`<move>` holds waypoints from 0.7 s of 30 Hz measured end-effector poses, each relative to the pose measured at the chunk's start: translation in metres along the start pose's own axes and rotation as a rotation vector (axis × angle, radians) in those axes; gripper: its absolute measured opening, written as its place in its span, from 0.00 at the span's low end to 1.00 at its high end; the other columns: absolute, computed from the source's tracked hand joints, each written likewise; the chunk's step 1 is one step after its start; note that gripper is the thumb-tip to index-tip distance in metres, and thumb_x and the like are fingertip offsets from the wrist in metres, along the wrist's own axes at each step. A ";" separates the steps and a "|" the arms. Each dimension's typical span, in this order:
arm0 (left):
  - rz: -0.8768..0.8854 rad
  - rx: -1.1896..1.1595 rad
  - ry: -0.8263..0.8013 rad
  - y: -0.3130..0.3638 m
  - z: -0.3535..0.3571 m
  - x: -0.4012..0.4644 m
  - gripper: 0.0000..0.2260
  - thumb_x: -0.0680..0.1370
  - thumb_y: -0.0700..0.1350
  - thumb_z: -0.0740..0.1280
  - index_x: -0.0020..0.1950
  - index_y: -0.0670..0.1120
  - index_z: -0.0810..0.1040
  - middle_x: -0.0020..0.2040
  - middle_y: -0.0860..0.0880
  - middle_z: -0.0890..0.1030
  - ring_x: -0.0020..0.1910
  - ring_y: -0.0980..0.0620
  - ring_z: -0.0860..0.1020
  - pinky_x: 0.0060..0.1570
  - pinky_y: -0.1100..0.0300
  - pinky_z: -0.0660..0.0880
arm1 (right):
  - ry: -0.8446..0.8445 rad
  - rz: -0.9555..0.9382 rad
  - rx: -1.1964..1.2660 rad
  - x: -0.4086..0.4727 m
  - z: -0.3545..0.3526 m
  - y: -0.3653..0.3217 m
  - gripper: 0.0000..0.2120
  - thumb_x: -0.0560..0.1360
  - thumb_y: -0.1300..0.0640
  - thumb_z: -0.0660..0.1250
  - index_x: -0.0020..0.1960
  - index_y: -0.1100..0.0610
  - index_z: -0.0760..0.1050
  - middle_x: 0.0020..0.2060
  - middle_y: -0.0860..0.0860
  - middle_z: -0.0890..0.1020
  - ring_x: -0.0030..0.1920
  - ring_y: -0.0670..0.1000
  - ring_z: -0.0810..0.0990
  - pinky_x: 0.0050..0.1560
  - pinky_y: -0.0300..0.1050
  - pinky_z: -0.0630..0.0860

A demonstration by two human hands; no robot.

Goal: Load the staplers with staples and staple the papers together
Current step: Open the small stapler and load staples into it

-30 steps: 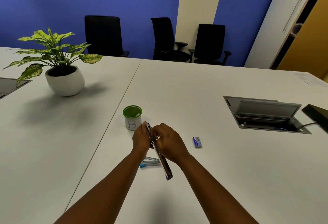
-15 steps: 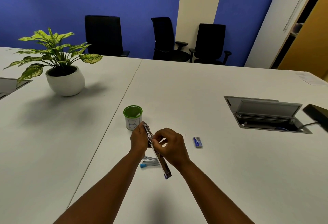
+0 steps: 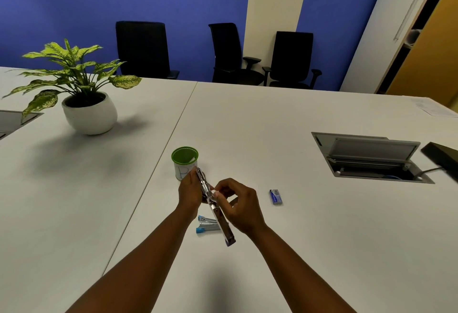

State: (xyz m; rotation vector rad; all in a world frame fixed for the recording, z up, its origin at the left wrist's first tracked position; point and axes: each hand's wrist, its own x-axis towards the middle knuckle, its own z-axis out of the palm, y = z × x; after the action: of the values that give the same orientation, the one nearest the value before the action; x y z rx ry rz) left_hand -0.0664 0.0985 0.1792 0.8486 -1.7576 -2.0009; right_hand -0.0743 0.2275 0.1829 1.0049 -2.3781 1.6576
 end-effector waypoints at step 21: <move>-0.079 -0.139 -0.247 -0.023 0.001 -0.009 0.15 0.83 0.49 0.49 0.47 0.43 0.70 0.39 0.43 0.81 0.38 0.50 0.84 0.34 0.58 0.79 | -0.455 0.834 0.291 -0.016 -0.024 0.038 0.14 0.80 0.56 0.56 0.58 0.62 0.75 0.41 0.49 0.81 0.37 0.47 0.79 0.35 0.40 0.71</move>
State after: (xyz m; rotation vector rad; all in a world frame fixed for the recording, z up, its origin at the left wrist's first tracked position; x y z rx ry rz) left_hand -0.0570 0.1084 0.1586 0.6594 -1.7075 -2.3353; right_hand -0.0893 0.2636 0.1558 0.4353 -3.2156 2.2727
